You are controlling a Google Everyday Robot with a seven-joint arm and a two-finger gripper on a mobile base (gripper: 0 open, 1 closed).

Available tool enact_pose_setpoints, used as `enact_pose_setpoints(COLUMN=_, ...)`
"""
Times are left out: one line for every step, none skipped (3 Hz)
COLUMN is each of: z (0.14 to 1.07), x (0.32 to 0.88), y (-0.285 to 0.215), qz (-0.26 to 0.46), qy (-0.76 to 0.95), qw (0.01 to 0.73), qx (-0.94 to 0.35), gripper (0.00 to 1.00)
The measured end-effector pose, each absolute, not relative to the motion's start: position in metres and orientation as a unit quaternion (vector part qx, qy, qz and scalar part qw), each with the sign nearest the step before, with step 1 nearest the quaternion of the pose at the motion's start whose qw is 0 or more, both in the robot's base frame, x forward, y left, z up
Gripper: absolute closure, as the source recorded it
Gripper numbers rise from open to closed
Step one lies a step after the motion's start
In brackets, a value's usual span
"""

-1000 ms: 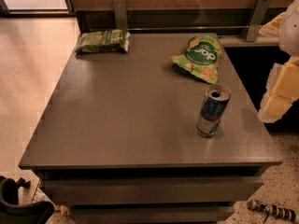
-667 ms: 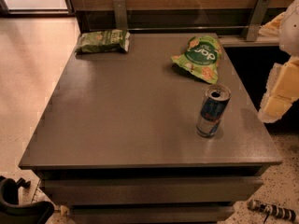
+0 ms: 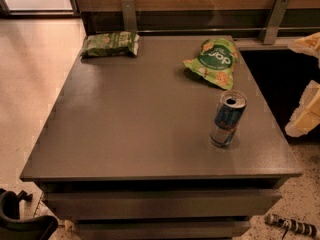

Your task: Move redbull can near green jalapeno chip bag

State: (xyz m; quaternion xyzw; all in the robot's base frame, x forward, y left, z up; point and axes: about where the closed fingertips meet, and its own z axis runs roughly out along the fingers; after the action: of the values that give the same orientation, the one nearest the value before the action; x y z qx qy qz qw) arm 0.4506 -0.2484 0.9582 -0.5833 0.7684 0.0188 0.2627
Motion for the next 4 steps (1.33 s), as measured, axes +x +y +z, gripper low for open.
enact_pose_setpoints(z=0.916, x=0.450, y=-0.273, qz=0.112, qy=0.738, qw=0.357, qx=-0.562, gripper=0.00)
enact_pose_setpoints(z=0.907, x=0.444, y=-0.255, qz=0.214, qy=0.697, qw=0.436, qx=-0.528, gripper=0.00)
enact_pose_setpoints(z=0.922, x=0.441, y=-0.229, qz=0.300, qy=0.649, qw=0.503, qx=-0.486, gripper=0.00)
enact_pose_setpoints(z=0.942, x=0.442, y=-0.207, qz=0.352, qy=0.610, qw=0.557, qx=-0.441, gripper=0.00)
